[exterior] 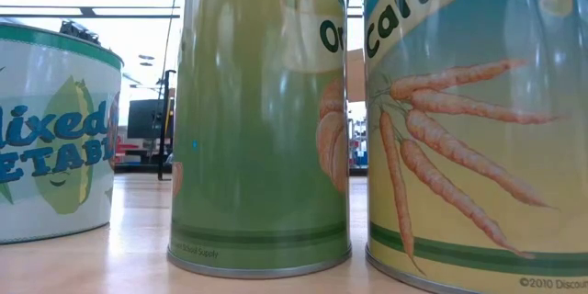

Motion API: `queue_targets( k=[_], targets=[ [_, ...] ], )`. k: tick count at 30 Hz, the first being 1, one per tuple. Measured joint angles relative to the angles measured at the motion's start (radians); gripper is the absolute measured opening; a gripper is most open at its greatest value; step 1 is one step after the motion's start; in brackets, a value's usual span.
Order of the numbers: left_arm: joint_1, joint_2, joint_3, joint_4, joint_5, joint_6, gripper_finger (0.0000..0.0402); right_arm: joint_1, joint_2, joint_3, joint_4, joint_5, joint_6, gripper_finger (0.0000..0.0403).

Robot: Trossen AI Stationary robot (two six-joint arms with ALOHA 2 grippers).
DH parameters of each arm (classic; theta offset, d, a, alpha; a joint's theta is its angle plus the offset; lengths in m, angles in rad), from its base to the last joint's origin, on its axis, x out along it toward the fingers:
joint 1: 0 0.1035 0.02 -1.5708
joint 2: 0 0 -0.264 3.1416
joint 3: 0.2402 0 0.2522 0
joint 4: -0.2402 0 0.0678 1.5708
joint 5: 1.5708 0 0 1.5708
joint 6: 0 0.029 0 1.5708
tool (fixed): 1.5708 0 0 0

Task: Pick and place cans onto a shelf
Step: Put the big canned peas on the shelf

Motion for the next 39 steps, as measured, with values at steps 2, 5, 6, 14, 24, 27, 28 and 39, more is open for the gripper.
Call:
queue_targets(
  k=[2,5,6,14,24,27,28,39],
  targets=[
    [0.0,0.0,0.0,0.0,0.001,0.0,0.0235,-0.006,0.0,0.0,-0.023,-0.021,0.007,0.0348],
    [0.0,0.0,0.0,-0.002,0.001,0.0,0.0235,-0.006,0.0,-0.015,-0.037,-0.033,-0.018,0.0348],
    [0.0,0.0,0.0,-0.002,0.001,0.0,0.0235,-0.003,0.0,-0.021,-0.055,-0.026,-0.031,0.0348],
    [0.0,0.0,0.0,-0.002,0.001,0.0,0.0235,0.003,0.0,-0.024,-0.166,-0.021,-0.06,0.0348],
    [0.0,0.0,0.0,-0.003,0.001,0.0,0.0235,0.025,0.0,-0.024,-0.286,-0.011,-0.091,0.0348],
    [0.0,0.0,0.0,-0.003,0.001,0.001,0.0235,0.026,0.0,-0.024,-0.295,0.003,-0.089,0.0348],
    [0.0,0.0,0.0,-0.003,0.001,0.001,0.0235,0.026,0.0,-0.024,-0.295,0.008,-0.089,0.0348],
    [0.0,0.0,0.0,-0.001,0.001,-0.025,0.0235,0.025,0.0,-0.012,-0.287,0.041,-0.065,0.0348]
  ],
)
